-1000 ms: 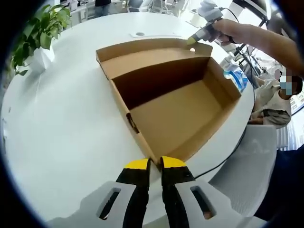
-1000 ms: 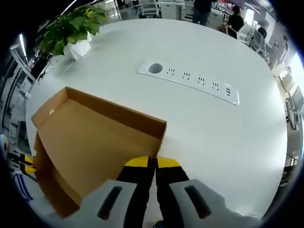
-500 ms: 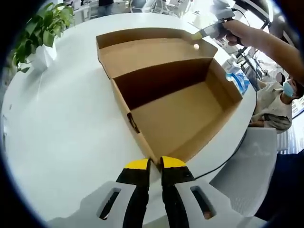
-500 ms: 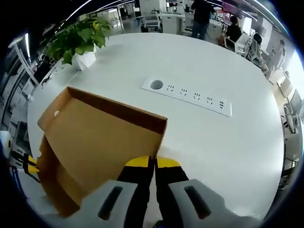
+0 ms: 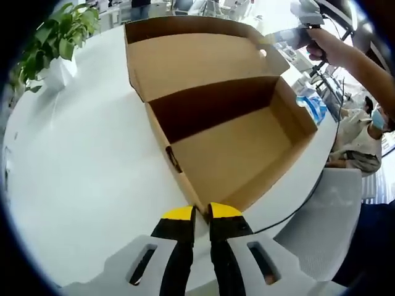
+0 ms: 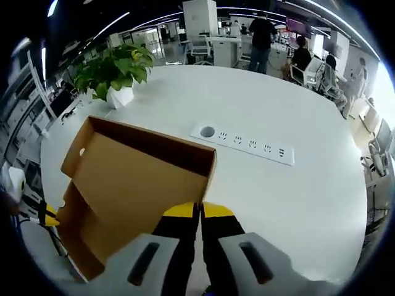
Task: Operate the shoe box by opening the lid, removing the specified soft item, and placing it in the target area until the item is outside and the box remains undamaged.
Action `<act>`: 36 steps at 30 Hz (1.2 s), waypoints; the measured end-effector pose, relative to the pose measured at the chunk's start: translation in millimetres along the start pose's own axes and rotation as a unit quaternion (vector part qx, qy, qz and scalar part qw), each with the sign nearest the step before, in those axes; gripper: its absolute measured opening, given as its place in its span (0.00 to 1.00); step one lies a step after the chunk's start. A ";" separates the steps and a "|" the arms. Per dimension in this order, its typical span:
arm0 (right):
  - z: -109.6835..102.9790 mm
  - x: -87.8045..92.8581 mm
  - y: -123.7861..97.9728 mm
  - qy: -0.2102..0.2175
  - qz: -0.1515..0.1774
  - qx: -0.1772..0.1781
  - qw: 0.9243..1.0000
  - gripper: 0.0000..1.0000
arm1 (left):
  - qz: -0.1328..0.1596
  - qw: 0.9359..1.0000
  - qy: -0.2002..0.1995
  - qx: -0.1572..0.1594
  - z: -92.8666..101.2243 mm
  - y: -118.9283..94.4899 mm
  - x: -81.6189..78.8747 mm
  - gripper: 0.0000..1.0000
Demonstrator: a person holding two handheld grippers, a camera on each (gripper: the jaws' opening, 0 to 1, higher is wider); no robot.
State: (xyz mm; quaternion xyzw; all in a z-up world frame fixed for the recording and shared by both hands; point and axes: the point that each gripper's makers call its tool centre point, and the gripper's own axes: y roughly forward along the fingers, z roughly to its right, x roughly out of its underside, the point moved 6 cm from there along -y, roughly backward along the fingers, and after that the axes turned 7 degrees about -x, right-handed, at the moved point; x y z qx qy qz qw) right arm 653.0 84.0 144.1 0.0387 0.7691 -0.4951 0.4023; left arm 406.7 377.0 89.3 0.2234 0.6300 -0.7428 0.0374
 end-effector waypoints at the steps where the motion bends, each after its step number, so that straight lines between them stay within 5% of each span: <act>1: -0.7 0.0 -1.7 -0.001 0.003 -0.001 1.000 0.00 | 0.001 1.000 -0.002 -0.001 0.4 -0.1 0.2 0.05; 17: -16.0 4.0 -37.3 -0.012 0.060 -0.003 0.998 0.00 | 0.013 1.000 -0.017 -0.023 3.0 0.3 2.1 0.04; 36: -35.1 21.7 -71.5 -0.030 0.077 0.007 0.997 0.00 | 0.028 0.999 -0.018 -0.039 5.2 0.0 3.4 0.04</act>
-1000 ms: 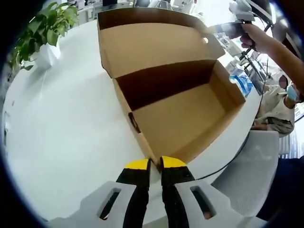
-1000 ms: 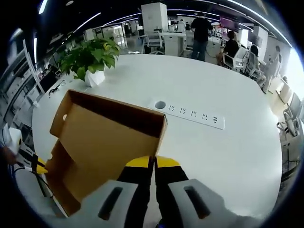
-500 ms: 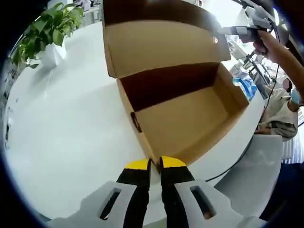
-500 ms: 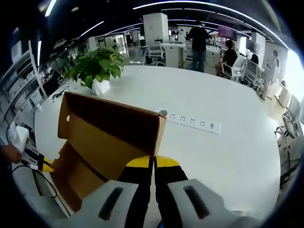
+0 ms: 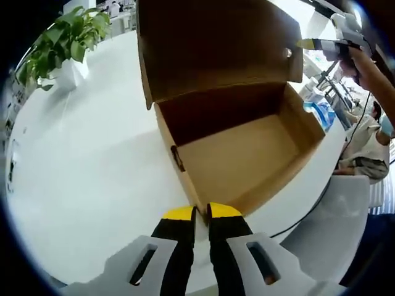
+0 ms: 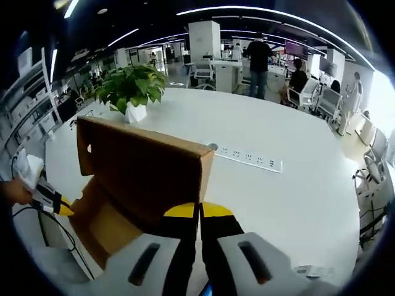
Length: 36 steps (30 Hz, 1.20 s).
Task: Operate the shoe box by opening the lid, removing the specified soft item, and placing it in the target area until the item is outside and the box remains undamaged.
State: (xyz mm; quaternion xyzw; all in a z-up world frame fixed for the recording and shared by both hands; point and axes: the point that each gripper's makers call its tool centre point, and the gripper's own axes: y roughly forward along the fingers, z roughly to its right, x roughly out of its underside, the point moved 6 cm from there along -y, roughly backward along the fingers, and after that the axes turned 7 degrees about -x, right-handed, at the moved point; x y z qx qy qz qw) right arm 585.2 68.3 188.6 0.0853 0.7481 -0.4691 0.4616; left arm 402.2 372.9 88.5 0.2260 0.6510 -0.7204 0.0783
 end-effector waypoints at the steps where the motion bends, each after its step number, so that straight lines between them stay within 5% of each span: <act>1: -0.4 0.4 -0.7 0.000 0.000 0.000 1.000 0.00 | 0.000 1.000 0.000 0.000 0.0 0.0 0.0 0.04; 36: -42.4 47.7 -43.6 -0.026 0.006 0.021 0.999 0.00 | 0.043 0.999 -0.006 -0.024 1.9 -1.3 4.4 0.04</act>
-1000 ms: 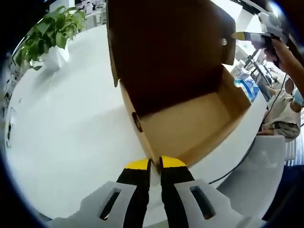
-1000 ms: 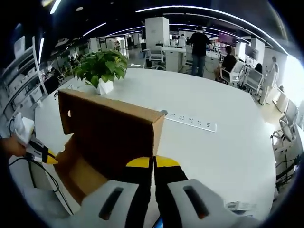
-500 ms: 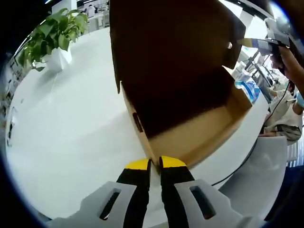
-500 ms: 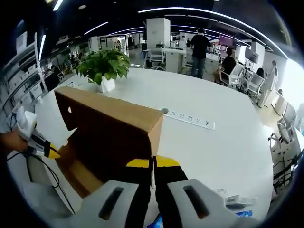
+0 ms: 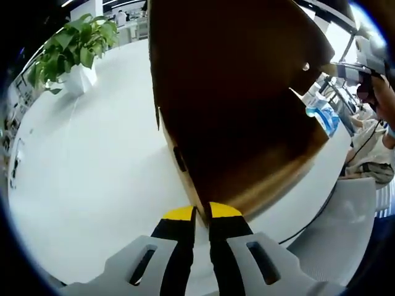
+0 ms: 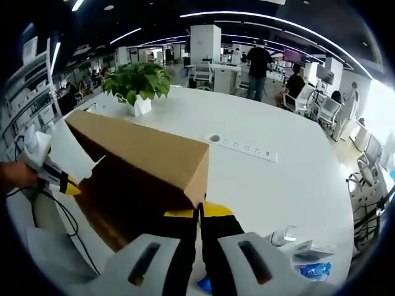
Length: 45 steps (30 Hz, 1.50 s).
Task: Operate the shoe box by opening the lid, removing the specified soft item, and placing it in the target area until the item is outside and the box remains undamaged.
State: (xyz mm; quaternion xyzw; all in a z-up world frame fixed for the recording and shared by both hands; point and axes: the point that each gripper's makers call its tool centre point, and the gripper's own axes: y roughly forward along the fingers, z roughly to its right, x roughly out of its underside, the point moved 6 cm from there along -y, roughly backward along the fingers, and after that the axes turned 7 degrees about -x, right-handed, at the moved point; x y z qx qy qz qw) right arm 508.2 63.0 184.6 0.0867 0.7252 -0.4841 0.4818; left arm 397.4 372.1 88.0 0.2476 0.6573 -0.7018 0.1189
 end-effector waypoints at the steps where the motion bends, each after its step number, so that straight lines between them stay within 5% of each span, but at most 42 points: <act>1: -0.7 1.0 -0.5 -0.001 0.000 0.000 1.000 0.00 | 0.002 1.000 0.001 -0.001 0.4 -0.2 0.3 0.04; 32: -12.8 57.7 -1.6 -0.003 0.030 0.027 0.999 0.00 | 0.053 0.999 0.001 0.001 -1.0 -1.0 3.6 0.06; 38: -13.8 70.4 1.9 0.016 0.038 0.015 0.999 0.00 | 0.092 0.996 0.013 0.009 -2.1 -2.7 5.1 0.07; 45: -15.2 86.7 2.4 0.013 0.033 0.014 0.999 0.00 | 0.099 0.995 0.011 0.016 -0.5 -4.8 9.4 0.08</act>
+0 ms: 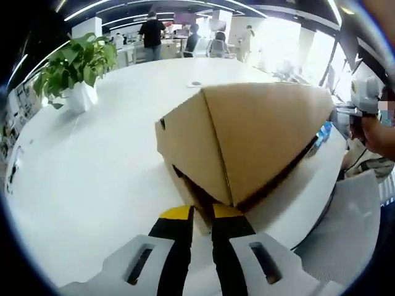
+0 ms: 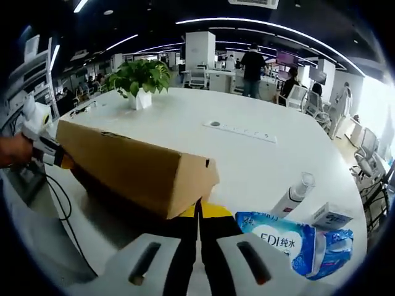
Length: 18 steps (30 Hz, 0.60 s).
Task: Operate the shoe box by opening the lid, removing the specified soft item, and placing it in the target area until the item is outside and the box remains undamaged.
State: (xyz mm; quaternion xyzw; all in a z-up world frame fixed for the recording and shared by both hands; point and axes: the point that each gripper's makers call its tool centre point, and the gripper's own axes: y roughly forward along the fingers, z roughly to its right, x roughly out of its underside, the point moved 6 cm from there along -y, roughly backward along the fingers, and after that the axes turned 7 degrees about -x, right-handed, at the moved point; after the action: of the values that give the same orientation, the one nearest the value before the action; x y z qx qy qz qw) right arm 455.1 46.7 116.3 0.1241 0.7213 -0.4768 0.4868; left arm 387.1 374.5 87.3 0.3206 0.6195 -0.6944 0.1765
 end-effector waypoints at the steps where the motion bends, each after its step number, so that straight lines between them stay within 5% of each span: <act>1: -0.6 0.6 -0.2 0.000 0.000 -0.002 1.000 0.00 | 0.000 1.000 -0.001 0.001 0.3 -0.2 0.2 0.08; 11: -2.3 2.2 -2.8 0.006 0.012 -0.009 1.000 0.00 | 0.007 1.000 -0.003 0.006 -0.9 -8.5 -0.9 0.04; 18: -3.1 2.4 -4.6 0.006 0.016 -0.012 1.000 0.00 | 0.048 0.998 0.020 0.038 2.1 -20.8 -2.8 0.00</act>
State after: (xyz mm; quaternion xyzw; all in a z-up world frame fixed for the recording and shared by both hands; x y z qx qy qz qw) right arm 449.2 46.2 117.2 0.1328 0.7279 -0.4592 0.4917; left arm 375.4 375.6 104.8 0.3707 0.5799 -0.7015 0.1850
